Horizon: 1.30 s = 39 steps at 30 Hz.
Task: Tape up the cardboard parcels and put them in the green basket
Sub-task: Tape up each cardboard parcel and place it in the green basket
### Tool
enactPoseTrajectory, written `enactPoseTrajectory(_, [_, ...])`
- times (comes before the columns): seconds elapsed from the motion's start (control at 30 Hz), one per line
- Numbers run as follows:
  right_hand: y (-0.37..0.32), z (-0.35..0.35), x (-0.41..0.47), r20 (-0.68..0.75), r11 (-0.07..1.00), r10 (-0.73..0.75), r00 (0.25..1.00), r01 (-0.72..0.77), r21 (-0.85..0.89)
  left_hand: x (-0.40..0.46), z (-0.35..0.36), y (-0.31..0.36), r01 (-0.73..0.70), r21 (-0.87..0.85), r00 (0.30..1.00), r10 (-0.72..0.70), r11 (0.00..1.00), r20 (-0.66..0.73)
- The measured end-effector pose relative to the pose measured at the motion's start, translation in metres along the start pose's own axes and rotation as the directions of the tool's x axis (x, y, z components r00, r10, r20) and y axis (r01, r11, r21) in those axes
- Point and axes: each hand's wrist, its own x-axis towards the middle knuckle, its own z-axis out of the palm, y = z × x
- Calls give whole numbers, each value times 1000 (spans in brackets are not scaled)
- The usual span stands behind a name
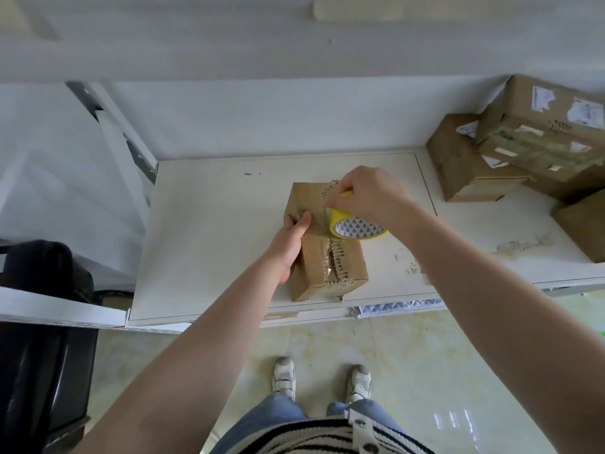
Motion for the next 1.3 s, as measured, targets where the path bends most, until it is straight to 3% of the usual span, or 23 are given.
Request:
enactPoseTrajectory(0.07, [-3, 3, 0, 2, 1000, -17, 1000, 17, -2, -1, -1, -1, -3, 12, 1000, 3, 1000, -13])
enactPoseTrajectory(0.2, [-5, 0, 3, 71, 999, -50, 996, 50, 9, -3, -8, -7, -82, 207, 987, 109, 975, -122])
enactPoseTrajectory(0.33, [9, -4, 6, 83, 988, -54, 995, 65, -141, -2, -15, -8, -125, 281, 975, 170, 951, -140])
enactPoseTrajectory(0.53, [36, 13, 11, 97, 993, 65, 993, -55, -101, -3, -14, -4, -137, 402, 971, 203, 905, -126])
enactPoseTrajectory(0.63, [46, 30, 17, 155, 994, 109, 982, -105, -37, -4, -14, -2, -105, 411, 977, 172, 906, -129])
enactPoseTrajectory(0.8, [58, 44, 28, 294, 988, 50, 955, -90, 125, -8, -11, 4, -62, 391, 978, 134, 918, -160])
enactPoseTrajectory(0.93, [62, 43, 30, 324, 988, -5, 946, -46, 149, -6, 8, 11, 69, 255, 972, -7, 964, -235])
enactPoseTrajectory(1.1, [60, 47, 27, 318, 981, -23, 948, -41, 192, -1, 20, 9, 38, 344, 928, 94, 938, -360])
enactPoseTrajectory(1.17, [62, 49, 24, 307, 974, -11, 952, -59, 217, -2, 26, 9, 78, 572, 885, 208, 817, -416])
enactPoseTrajectory(1.23, [67, 50, 22, 292, 969, -12, 956, -61, 241, -2, 38, 6, 152, 815, 805, 408, 560, -431])
enactPoseTrajectory(1.3, [70, 53, 23, 285, 964, -26, 958, -51, 260, 0, 53, 4, 178, 893, 787, 485, 414, -382])
